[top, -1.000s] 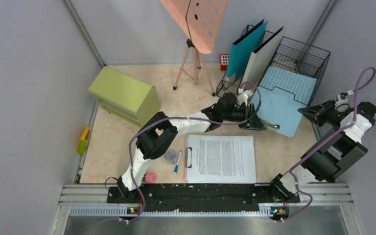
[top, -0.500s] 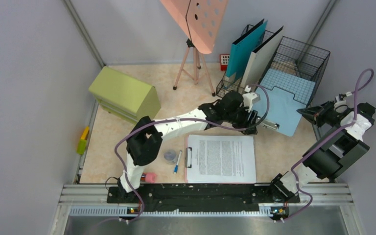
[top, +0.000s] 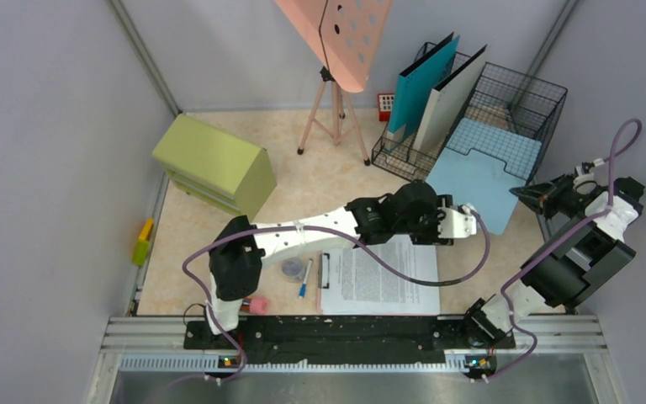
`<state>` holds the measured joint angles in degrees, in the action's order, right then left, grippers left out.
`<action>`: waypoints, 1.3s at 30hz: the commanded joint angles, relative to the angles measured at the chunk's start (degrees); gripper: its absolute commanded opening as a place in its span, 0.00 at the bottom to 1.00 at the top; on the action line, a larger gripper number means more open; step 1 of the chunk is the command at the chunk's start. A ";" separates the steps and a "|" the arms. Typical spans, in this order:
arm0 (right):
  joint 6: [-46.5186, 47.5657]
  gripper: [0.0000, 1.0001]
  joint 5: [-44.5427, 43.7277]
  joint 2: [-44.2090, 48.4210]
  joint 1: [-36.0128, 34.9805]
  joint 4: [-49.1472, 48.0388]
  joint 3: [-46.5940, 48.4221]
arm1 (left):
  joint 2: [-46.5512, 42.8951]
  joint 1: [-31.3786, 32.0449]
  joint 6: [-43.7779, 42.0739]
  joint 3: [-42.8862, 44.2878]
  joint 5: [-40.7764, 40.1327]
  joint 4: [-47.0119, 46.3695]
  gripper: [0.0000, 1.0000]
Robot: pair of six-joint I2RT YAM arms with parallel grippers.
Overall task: Organize the desk
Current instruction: Place the folder in the storage box.
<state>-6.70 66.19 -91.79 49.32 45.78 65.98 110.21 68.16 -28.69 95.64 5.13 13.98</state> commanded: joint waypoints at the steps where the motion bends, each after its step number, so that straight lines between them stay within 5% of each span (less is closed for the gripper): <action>1: -0.07 0.00 0.72 -1.38 -0.37 -1.75 0.78 | 0.69 -0.55 -16.13 -2.25 -4.38 -5.18 0.62; 21: 2.14 0.01 1.59 -2.86 -0.33 0.69 2.16 | 11.24 -2.59 -30.46 6.90 -4.57 -15.80 0.60; 30: 5.21 0.44 1.97 -3.22 -0.37 4.28 3.45 | 16.17 -2.86 -30.56 13.71 -8.90 -16.23 0.59; 39: 10.52 0.49 1.70 -3.75 -0.37 7.63 2.23 | 19.90 -3.12 -33.82 17.57 -11.81 -18.39 0.60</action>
<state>-0.03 67.35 -95.35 49.23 51.57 66.87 128.90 65.60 -60.12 109.36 -4.08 0.99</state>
